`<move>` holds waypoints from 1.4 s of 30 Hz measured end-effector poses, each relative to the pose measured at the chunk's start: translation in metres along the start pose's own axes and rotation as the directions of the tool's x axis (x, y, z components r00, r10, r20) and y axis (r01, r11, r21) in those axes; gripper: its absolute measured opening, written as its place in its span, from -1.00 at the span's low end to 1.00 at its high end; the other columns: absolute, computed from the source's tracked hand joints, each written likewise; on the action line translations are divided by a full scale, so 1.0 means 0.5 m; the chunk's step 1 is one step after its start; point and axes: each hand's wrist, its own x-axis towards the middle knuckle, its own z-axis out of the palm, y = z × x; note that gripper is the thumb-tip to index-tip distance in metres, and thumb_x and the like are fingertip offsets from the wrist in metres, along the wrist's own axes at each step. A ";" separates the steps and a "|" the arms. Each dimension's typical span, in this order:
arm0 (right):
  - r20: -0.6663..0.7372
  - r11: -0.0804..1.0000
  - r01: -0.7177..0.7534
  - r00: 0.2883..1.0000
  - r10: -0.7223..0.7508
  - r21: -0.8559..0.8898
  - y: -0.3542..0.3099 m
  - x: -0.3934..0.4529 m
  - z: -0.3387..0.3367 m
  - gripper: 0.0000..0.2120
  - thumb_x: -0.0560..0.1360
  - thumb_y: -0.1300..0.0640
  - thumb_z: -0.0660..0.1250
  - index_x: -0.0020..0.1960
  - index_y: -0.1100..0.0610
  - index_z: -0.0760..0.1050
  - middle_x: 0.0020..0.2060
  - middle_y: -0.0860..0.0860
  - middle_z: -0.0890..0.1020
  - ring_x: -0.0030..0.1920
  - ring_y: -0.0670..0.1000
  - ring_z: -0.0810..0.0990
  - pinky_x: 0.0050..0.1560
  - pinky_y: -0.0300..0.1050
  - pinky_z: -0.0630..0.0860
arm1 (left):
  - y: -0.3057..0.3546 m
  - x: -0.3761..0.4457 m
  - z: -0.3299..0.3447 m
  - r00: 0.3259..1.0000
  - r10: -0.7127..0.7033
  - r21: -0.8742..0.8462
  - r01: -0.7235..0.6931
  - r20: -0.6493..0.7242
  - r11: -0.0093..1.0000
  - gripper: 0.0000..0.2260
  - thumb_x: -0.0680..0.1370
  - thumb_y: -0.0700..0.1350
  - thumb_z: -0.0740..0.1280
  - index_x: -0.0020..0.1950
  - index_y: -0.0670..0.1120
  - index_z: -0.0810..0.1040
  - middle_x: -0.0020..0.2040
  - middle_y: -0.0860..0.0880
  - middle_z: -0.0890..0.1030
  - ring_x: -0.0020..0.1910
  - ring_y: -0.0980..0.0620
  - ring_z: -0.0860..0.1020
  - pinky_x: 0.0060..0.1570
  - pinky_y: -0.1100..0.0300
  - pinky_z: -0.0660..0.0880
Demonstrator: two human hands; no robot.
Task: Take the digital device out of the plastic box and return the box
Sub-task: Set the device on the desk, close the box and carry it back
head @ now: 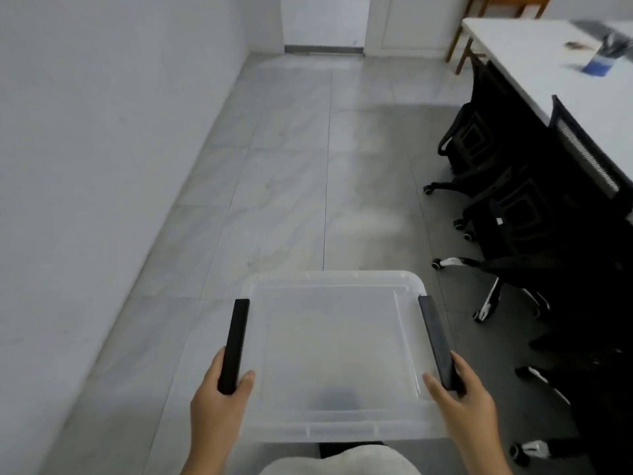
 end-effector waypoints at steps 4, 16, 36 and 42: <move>-0.041 1.000 -0.006 0.999 0.006 0.011 -0.086 0.219 0.081 -0.51 0.34 0.38 0.39 0.25 0.27 0.41 -0.02 0.13 0.54 0.00 0.00 0.45 0.05 -0.13 0.31 | 0.114 0.221 0.100 0.999 0.007 -0.004 -0.006 0.031 1.000 -0.56 0.43 -0.25 0.36 0.29 -0.13 0.39 -0.10 -0.07 0.52 -0.07 -0.08 0.46 0.01 0.11 0.39; 0.048 0.996 0.087 0.995 -0.085 -0.035 -0.448 0.853 0.337 -0.55 0.38 0.31 0.38 0.24 0.19 0.42 -0.09 0.10 0.56 -0.01 0.09 0.53 -0.10 -0.35 0.43 | 0.478 0.823 0.289 0.996 0.005 -0.026 -0.008 -0.089 1.000 -0.57 0.43 -0.25 0.36 0.28 -0.10 0.42 -0.12 -0.13 0.51 -0.11 -0.11 0.45 -0.04 0.11 0.34; -0.229 0.990 -0.116 0.965 0.132 0.081 -0.950 1.811 0.642 -0.52 0.34 0.34 0.41 0.24 0.25 0.43 -0.03 0.14 0.55 -0.07 0.03 0.46 0.13 -0.02 0.39 | 1.114 1.839 0.755 0.986 0.110 0.043 -0.116 0.127 0.992 -0.57 0.40 -0.25 0.39 0.26 -0.14 0.44 -0.12 -0.13 0.52 -0.13 -0.10 0.46 -0.03 0.12 0.37; -0.203 0.995 -0.046 0.977 0.063 0.088 -1.104 2.154 0.637 -0.53 0.36 0.34 0.40 0.25 0.25 0.43 0.02 0.16 0.57 0.01 0.03 0.49 0.01 -0.23 0.36 | 1.346 2.053 0.940 0.982 0.144 0.014 -0.147 0.126 0.989 -0.59 0.42 -0.24 0.38 0.26 -0.09 0.44 -0.18 -0.06 0.51 -0.14 -0.07 0.46 -0.06 0.15 0.34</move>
